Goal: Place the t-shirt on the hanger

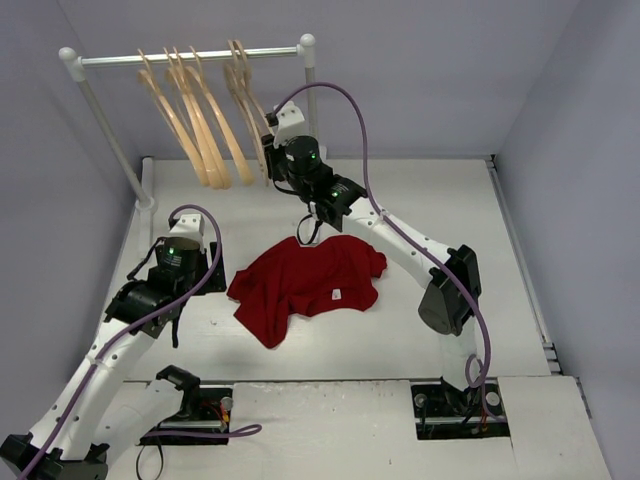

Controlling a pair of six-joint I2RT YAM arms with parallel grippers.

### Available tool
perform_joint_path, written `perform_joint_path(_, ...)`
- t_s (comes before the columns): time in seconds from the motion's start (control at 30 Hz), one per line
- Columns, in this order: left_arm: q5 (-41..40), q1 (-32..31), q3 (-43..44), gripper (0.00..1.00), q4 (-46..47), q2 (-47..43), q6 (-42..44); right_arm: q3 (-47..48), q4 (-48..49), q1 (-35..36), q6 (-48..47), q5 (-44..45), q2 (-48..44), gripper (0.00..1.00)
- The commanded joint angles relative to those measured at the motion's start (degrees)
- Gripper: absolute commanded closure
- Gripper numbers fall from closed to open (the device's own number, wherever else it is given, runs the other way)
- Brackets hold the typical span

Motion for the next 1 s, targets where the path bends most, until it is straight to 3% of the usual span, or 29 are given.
perform_joint_path(0.0,0.0,0.5,1.2,0.3,2.5,0.2,-0.1,3.6,5.8,0.5,-1.1,1.5,-1.3,0.75)
perform_joint_path(0.13,0.0,0.5,1.1,0.3,2.4,0.2,-0.2,3.6,6.8,1.0,-1.8,1.5,-1.5,0.77)
perform_joint_path(0.5,0.1,0.5,1.1,0.3,2.5,0.3,-0.1,4.0,7.5,1.1,-3.7,2.7,-2.6,1.0)
perform_joint_path(0.97,0.1,0.5,1.1,0.3,2.5,0.4,-0.3,-0.4,10.6,1.9,-5.2,8.0,-9.3,1.0)
